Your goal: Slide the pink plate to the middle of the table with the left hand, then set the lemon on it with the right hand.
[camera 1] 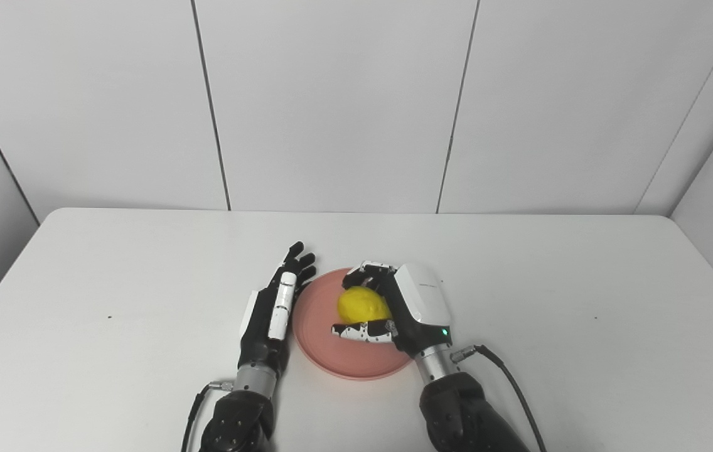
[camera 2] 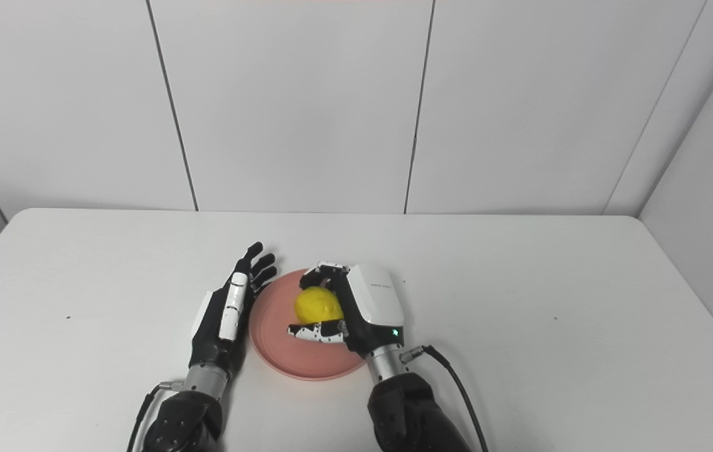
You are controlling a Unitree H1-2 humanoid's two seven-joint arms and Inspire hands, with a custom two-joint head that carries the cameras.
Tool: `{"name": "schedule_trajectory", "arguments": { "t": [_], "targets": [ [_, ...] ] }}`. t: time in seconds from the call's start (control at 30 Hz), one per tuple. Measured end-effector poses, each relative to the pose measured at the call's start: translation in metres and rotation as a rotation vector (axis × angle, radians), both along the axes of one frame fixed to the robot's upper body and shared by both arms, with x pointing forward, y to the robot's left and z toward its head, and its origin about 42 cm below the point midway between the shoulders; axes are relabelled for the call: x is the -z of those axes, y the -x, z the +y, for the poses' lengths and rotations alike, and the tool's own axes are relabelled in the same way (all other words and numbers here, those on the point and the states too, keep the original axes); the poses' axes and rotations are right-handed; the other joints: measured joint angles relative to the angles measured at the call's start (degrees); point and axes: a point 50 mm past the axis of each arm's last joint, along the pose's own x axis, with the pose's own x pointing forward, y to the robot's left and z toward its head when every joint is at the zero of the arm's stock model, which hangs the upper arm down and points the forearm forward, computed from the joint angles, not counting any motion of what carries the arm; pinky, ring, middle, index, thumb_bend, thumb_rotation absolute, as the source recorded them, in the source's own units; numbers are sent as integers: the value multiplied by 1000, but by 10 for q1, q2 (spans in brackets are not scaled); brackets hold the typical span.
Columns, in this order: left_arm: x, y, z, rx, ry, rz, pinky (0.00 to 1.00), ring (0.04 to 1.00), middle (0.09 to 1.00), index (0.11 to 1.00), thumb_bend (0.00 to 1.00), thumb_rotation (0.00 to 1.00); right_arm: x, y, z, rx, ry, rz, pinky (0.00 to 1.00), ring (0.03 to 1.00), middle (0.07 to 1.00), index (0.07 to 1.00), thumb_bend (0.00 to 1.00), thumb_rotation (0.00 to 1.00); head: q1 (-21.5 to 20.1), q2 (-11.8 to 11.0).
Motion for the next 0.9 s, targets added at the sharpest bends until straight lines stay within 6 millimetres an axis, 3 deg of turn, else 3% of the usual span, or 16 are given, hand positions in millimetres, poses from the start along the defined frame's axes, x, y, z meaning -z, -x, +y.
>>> {"name": "schedule_trajectory", "arguments": {
  "t": [0.03,0.07,0.17,0.27,0.33,0.37,0.47,0.77,0.83,0.87,0.9],
  "targets": [
    [0,0,0,0,0,0,886,899,904,912,590,1000,0,0,0,-1,1,-1,558,602,545,463,513,0,0,0],
    [0,0,0,0,0,0,885,899,904,911,589,1000,0,0,0,-2,2,-2,585,644,632,481,509,76,0,0],
    [0,0,0,1,0,-1,887,901,908,906,593,1000,0,1,-2,-5,0,-3,669,736,754,496,508,136,0,1],
    [0,0,0,0,-1,-1,886,902,905,905,595,1000,-2,4,-3,-19,-12,6,720,784,794,498,509,147,0,1],
    [0,0,0,0,-1,-1,885,903,906,907,598,1000,-2,7,-4,-25,-18,8,742,802,810,499,509,151,0,1],
    [0,0,1,0,-2,-1,882,900,906,906,595,1000,-2,9,-5,-27,-19,9,765,818,828,646,586,232,0,1],
    [0,0,1,0,-2,-1,872,894,906,903,585,1000,-3,13,-5,-35,-17,5,821,847,853,767,642,316,-1,3],
    [0,0,1,2,-3,-2,894,902,908,912,593,1000,-2,20,-6,-76,-18,-5,935,882,877,833,651,416,-1,4],
    [0,0,1,3,-5,-2,899,903,907,914,594,1000,-2,22,-6,-81,-28,-5,941,889,886,852,648,531,-2,4],
    [0,0,2,3,-6,-2,899,903,907,914,594,1000,-2,22,-6,-85,-37,-5,941,890,887,853,647,542,-2,4],
    [0,0,2,3,-7,-3,899,902,905,912,590,1000,-2,22,-7,-89,-45,-6,945,894,890,859,646,631,-2,4]
  ]
}}
